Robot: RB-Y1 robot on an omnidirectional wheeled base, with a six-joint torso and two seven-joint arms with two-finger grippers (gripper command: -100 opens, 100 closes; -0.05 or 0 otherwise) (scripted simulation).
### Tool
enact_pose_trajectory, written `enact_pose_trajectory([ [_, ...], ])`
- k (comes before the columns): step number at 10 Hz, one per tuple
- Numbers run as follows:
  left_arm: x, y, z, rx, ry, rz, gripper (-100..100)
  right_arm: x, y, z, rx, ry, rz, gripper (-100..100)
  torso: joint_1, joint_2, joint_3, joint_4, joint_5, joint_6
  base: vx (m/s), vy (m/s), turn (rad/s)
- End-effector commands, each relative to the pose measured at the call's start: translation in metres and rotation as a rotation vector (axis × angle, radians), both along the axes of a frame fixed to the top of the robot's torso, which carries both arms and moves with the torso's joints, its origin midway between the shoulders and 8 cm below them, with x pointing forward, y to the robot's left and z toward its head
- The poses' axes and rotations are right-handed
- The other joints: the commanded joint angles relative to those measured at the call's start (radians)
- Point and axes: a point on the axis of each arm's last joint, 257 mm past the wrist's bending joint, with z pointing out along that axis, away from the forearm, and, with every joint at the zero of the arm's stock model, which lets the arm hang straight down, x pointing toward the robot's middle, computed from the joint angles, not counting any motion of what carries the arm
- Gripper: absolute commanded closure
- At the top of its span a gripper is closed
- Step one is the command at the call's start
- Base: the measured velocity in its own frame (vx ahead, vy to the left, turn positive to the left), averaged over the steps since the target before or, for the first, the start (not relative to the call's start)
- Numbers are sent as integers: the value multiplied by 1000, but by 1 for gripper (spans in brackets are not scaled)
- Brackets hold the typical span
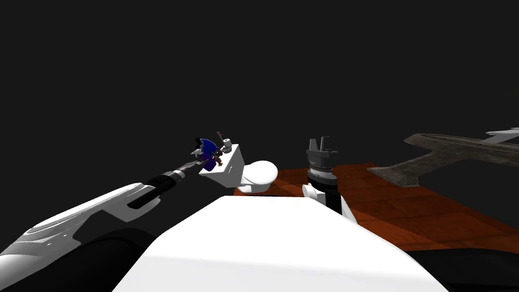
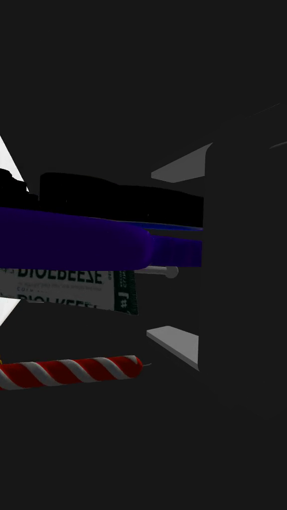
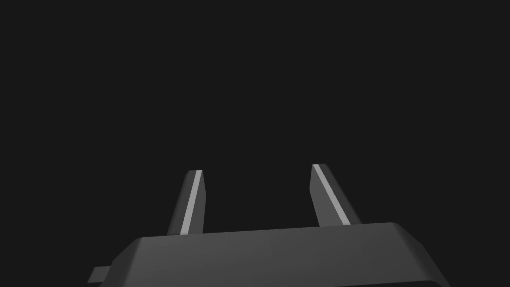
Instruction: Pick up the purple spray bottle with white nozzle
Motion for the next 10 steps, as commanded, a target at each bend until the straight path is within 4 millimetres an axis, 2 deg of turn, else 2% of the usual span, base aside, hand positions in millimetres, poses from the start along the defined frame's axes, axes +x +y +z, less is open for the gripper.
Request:
enact_pose_trajectory([
  [1,2,10,7,47,8,0,-100,0,0,0,0,0,0,0,0,0,0,0,0,0,61,-22,-43],
  [2,2,4,4,30,5,-1,-100,0,0,0,0,0,0,0,1,0,0,0,0,0,26,-6,-7],
  [3,3,5,5,34,5,0,0,0,0,0,0,0,0,0,2,2,1,0,1,0,5,-2,1],
  [4,8,4,-6,10,15,-22,-100,0,0,0,0,0,0,0,2,4,2,1,1,0,-133,-11,-349],
  [6,17,25,-1,19,-8,15,-100,0,0,0,0,0,0,0,2,13,7,2,2,1,-124,-6,-96],
  [7,13,40,-5,27,1,45,-100,0,0,0,0,0,0,0,2,9,5,2,2,1,-5,-5,36],
  [8,20,29,-15,0,11,3,-100,0,0,0,0,0,0,0,3,5,3,1,2,1,-90,7,-339],
  [9,21,37,-18,1,12,20,-100,0,0,0,0,0,0,0,3,7,3,1,2,3,-130,-7,-195],
  [10,27,46,-10,7,-8,34,-100,0,0,0,0,0,0,0,3,8,4,0,4,3,-83,-35,12],
])
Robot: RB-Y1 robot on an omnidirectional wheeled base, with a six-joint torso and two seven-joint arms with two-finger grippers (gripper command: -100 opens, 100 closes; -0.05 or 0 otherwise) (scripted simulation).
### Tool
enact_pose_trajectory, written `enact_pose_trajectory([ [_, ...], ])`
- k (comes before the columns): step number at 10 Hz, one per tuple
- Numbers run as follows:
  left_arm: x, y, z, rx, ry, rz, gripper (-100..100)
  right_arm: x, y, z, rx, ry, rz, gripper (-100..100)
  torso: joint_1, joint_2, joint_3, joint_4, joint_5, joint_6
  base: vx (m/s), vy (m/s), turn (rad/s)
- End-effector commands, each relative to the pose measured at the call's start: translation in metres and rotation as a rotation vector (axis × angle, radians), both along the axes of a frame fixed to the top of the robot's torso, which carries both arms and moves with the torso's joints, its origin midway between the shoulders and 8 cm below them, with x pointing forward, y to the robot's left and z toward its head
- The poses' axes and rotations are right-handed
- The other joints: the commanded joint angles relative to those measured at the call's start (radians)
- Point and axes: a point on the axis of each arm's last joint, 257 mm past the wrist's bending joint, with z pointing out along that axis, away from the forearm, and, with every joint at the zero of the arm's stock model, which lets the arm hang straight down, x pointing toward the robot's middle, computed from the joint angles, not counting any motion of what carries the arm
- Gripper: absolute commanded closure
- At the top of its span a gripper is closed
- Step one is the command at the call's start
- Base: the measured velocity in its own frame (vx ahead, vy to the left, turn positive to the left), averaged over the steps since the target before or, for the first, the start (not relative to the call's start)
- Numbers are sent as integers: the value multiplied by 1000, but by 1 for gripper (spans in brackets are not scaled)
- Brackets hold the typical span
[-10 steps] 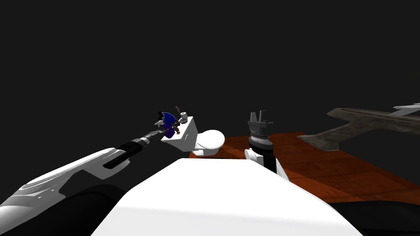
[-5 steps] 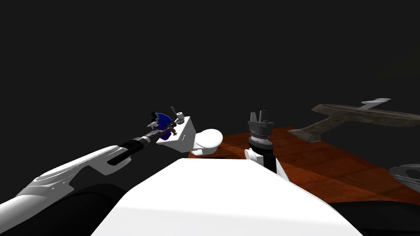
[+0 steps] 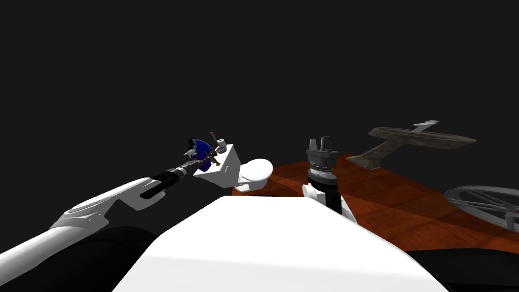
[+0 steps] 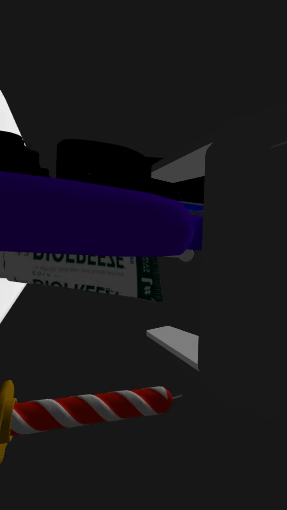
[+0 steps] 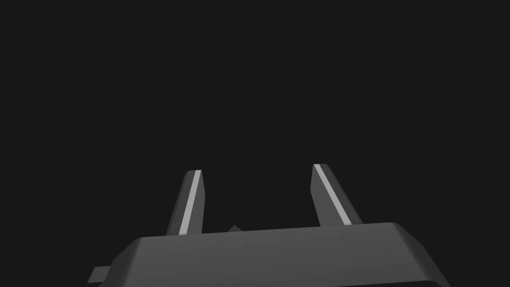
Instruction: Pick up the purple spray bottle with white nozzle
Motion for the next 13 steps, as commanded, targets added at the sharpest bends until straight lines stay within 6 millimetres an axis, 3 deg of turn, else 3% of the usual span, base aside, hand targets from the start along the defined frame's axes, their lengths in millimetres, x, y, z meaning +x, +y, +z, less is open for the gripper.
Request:
enact_pose_trajectory([
  [1,0,20,4,10,-9,34,-100,0,0,0,0,0,0,0,0,0,0,0,0,0,-25,-23,19],
  [2,-6,39,-1,19,3,71,-100,0,0,0,0,0,0,0,1,-3,-2,-1,0,0,10,-3,6],
  [3,2,28,-10,-3,13,30,-100,0,0,0,0,0,0,0,2,-6,-3,-1,0,0,-110,-15,-308],
  [4,3,36,-13,-4,15,46,-100,0,0,0,0,0,0,0,1,-1,-1,-1,0,2,-154,-17,-205],
  [5,9,44,-5,2,-6,59,-100,0,0,0,0,0,0,0,1,1,0,0,1,2,-75,-15,-14],
  [7,1,71,-8,15,3,113,-100,0,0,0,0,0,0,0,2,-6,-4,-2,1,1,3,-5,12],
  [8,9,61,-16,-4,15,74,-100,0,0,0,0,0,0,0,3,-8,-5,-2,1,1,-112,-24,-293],
  [9,10,68,-19,-4,17,90,-100,0,0,0,0,0,0,0,1,-4,-3,-2,1,3,-143,-31,-188],
  [10,15,79,-11,2,-2,109,-100,0,0,0,0,0,0,0,1,-3,-2,-2,2,4,-71,-22,-38],
  [12,4,106,-14,14,8,166,-100,0,0,0,0,0,0,0,3,-10,-6,-3,3,4,-2,-1,7],
  [13,13,96,-21,-1,20,125,-100,0,0,0,0,0,0,0,4,-12,-8,-4,3,4,-86,-21,-292],
])
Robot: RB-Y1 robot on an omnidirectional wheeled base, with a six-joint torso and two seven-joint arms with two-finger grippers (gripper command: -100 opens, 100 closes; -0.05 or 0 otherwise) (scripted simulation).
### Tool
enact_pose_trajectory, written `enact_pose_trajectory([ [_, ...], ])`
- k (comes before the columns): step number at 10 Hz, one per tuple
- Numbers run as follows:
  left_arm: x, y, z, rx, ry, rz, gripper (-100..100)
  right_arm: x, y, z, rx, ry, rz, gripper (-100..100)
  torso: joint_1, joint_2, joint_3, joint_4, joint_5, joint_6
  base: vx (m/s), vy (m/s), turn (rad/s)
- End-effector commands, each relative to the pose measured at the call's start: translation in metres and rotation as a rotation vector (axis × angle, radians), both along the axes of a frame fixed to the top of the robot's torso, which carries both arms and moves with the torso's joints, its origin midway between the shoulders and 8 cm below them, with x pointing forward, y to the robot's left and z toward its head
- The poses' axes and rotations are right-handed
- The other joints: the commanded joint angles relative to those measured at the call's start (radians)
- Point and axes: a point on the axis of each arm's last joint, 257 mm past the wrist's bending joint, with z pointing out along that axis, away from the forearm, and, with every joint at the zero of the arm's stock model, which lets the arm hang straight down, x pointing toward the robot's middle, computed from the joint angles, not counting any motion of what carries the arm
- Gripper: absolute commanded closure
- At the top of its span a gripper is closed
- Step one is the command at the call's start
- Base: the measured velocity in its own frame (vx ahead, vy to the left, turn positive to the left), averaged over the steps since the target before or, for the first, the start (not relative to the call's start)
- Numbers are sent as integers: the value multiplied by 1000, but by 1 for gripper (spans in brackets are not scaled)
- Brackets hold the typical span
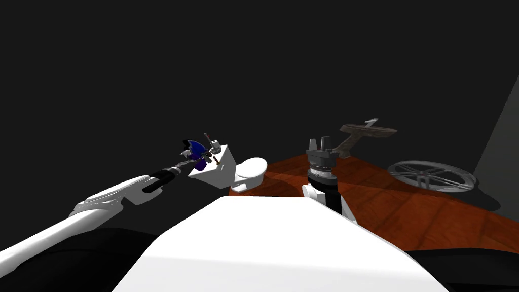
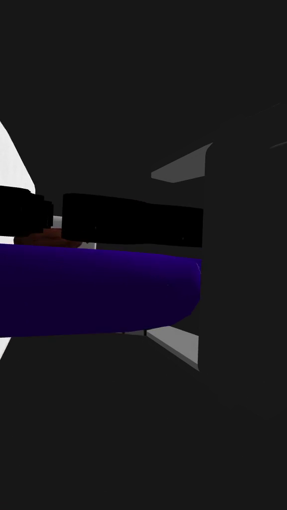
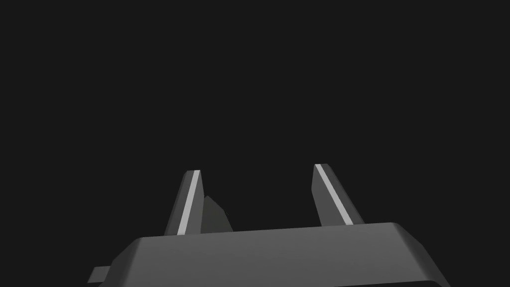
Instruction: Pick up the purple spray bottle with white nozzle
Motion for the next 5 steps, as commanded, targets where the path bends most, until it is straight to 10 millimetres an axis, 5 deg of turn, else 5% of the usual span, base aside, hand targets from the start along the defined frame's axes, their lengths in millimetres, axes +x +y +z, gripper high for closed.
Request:
enact_pose_trajectory([
  [1,5,4,-5,-9,7,-2,-100,0,0,0,0,0,0,0,0,0,0,0,0,0,-136,-24,-198],
  [4,-3,38,1,7,-1,71,-100,0,0,0,0,0,0,0,0,-4,-2,-1,2,0,-37,-18,-5],
  [5,8,27,-5,-7,10,29,-100,0,0,0,0,0,0,0,1,-6,-3,-2,2,0,-82,-39,-358],
])
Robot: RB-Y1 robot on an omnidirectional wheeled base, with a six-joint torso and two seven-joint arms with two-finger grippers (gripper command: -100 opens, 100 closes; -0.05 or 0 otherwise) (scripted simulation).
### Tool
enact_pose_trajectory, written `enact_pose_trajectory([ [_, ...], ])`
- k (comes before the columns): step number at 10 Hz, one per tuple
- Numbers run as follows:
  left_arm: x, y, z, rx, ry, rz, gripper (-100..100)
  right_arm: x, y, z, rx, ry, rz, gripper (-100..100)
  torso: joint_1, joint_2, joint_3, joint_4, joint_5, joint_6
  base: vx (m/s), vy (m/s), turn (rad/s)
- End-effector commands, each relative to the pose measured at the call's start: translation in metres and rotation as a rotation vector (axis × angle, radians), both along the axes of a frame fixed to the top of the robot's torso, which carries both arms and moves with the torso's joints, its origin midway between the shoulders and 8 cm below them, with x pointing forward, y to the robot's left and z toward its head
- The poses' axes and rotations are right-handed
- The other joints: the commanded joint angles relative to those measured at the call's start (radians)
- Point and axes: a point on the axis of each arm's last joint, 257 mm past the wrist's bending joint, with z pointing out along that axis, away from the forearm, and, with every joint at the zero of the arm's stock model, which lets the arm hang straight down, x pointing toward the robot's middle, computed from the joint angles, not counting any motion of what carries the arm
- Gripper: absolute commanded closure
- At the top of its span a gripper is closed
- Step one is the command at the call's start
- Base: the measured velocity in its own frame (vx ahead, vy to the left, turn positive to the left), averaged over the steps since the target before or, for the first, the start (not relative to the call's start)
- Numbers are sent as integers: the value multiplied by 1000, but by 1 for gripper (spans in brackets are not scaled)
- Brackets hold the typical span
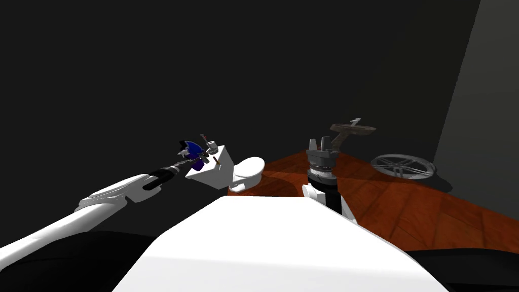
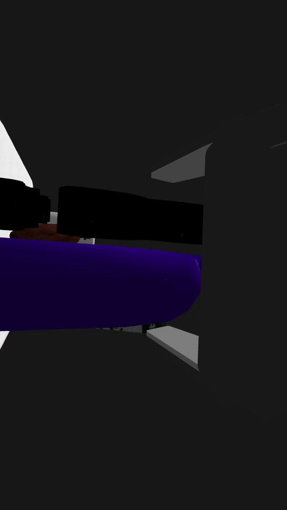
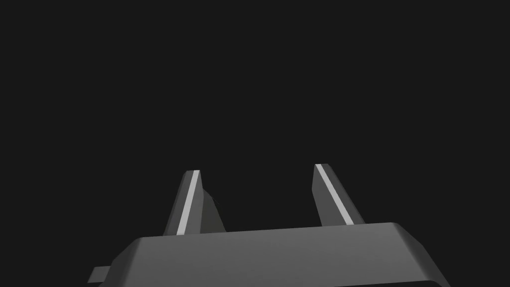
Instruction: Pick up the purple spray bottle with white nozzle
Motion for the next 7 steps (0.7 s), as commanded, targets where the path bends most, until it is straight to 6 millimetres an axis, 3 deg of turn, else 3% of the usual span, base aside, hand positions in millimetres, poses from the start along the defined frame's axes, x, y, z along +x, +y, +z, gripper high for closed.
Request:
enact_pose_trajectory([
  [1,5,3,-4,-6,4,-2,-100,0,0,0,0,0,0,0,0,0,0,0,0,0,-127,-34,-189],
  [2,9,12,5,-1,-15,16,-100,0,0,0,0,0,0,0,-1,2,1,0,1,0,-77,-23,19],
  [4,-6,37,2,8,-2,73,-100,0,0,0,0,0,0,0,-1,-2,-1,-1,1,0,-14,-10,12],
  [5,7,25,-3,-4,10,28,-100,0,0,0,0,0,0,0,0,-4,-2,-1,1,-1,-101,-50,-344],
  [7,10,42,9,3,-16,68,-100,0,0,0,0,0,0,0,-3,0,0,0,1,2,-99,-37,-93],
])
